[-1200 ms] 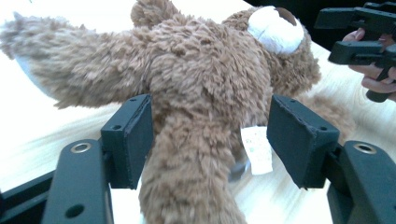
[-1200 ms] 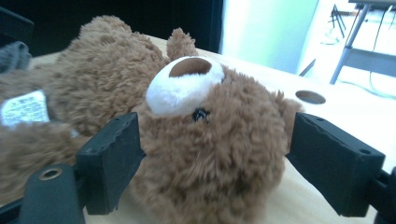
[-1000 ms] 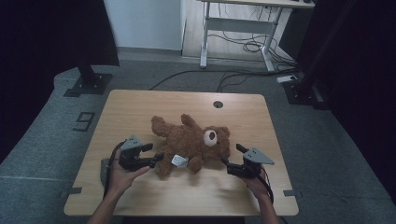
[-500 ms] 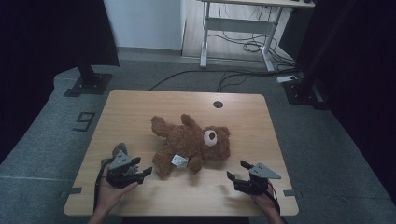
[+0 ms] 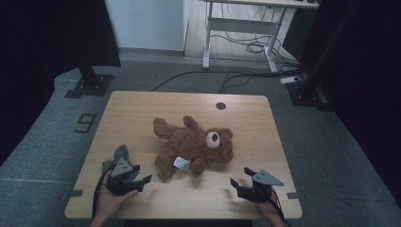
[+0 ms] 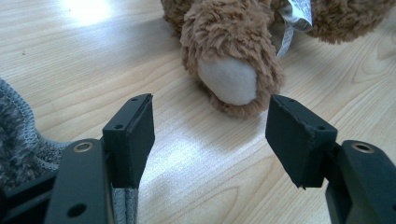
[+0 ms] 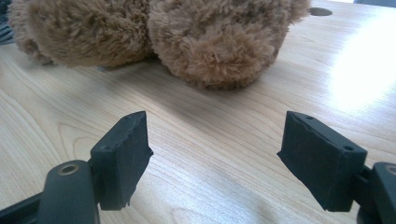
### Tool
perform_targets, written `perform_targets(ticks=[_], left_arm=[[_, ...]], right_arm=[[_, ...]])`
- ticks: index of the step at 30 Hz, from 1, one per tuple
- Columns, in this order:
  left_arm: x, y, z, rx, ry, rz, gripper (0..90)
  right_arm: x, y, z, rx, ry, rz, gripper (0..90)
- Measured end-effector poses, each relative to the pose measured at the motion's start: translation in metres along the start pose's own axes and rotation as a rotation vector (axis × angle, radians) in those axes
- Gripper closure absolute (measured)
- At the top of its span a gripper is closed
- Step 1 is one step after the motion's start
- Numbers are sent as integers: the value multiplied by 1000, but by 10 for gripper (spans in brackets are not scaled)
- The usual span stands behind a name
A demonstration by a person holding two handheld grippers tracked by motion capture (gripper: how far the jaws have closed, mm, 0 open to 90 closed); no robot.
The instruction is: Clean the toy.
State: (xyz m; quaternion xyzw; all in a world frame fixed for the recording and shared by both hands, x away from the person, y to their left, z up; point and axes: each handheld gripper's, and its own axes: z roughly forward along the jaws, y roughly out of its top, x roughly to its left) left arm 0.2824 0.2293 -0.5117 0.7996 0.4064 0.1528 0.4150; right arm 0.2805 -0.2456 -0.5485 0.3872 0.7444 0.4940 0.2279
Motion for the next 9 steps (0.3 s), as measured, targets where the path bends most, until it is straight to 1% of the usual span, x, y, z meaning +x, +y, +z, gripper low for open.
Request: perform_targets(ticks=[5, 9], left_arm=[[-1, 0, -1, -1, -2, 2, 329], [-1, 0, 1, 10, 9, 4, 328]], right_arm=[[-1, 0, -1, -1, -5, 5, 230], [-1, 0, -1, -1, 3, 10, 228]])
